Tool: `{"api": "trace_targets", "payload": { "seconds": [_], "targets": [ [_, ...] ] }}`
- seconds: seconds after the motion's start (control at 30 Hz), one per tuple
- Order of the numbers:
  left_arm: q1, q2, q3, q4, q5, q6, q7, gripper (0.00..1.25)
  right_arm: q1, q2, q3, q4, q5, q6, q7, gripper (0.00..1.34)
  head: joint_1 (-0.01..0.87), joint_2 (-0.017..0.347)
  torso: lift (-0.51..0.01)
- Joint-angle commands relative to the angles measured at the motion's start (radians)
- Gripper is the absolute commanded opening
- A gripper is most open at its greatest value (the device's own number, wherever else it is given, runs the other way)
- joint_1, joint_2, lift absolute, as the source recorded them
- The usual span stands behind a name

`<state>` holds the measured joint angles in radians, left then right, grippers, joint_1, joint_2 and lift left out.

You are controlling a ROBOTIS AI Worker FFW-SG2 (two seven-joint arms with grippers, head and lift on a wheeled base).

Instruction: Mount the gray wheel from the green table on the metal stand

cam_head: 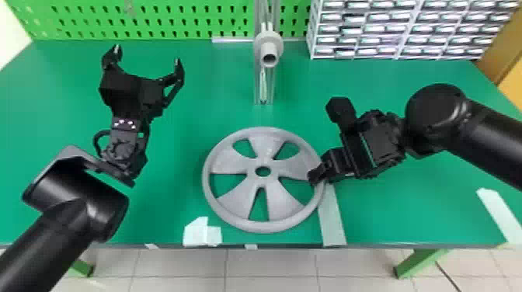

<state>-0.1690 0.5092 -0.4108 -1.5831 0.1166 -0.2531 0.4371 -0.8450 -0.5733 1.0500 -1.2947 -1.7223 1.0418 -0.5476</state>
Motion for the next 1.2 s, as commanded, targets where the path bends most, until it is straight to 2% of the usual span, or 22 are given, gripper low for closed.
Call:
{"api": "trace_targets", "payload": {
  "seconds": [0.0, 0.1, 0.37, 0.47, 0.77, 0.93, 1.17],
  "targets": [
    [-0.001, 0.0, 0.0, 0.0, 0.002, 0.001, 0.002, 1.09, 0.0, 0.003, -0.01, 0.0, 0.009, 0.003, 0.0, 0.56, 0.867, 0.052, -0.1],
    [-0.001, 0.0, 0.0, 0.0, 0.002, 0.0, 0.002, 1.09, 0.001, 0.004, -0.021, 0.0, 0.012, 0.006, 0.0, 0.47, 0.867, 0.052, -0.1],
    [-0.001, 0.0, 0.0, 0.0, 0.003, 0.0, 0.002, 1.09, 0.011, 0.009, -0.038, 0.0, 0.021, 0.009, 0.0, 0.45, 0.867, 0.052, -0.1],
    [-0.001, 0.002, 0.0, 0.0, 0.003, 0.001, 0.002, 1.09, 0.011, 0.007, -0.042, 0.0, 0.021, 0.011, 0.0, 0.36, 0.867, 0.052, -0.1],
    [-0.004, 0.002, -0.002, 0.0, 0.008, 0.0, 0.002, 1.09, 0.023, 0.012, -0.054, 0.0, 0.026, 0.011, 0.009, 0.36, 0.867, 0.052, -0.1],
    [-0.003, 0.003, -0.002, 0.0, 0.009, -0.002, 0.002, 1.09, 0.02, 0.01, -0.061, 0.0, 0.036, 0.015, 0.012, 0.29, 0.867, 0.052, -0.1],
    [0.0, 0.003, -0.006, 0.0, 0.014, -0.002, 0.003, 1.09, 0.037, 0.012, -0.104, -0.015, 0.095, 0.023, 0.028, 0.29, 0.867, 0.052, -0.1]
  ]
}}
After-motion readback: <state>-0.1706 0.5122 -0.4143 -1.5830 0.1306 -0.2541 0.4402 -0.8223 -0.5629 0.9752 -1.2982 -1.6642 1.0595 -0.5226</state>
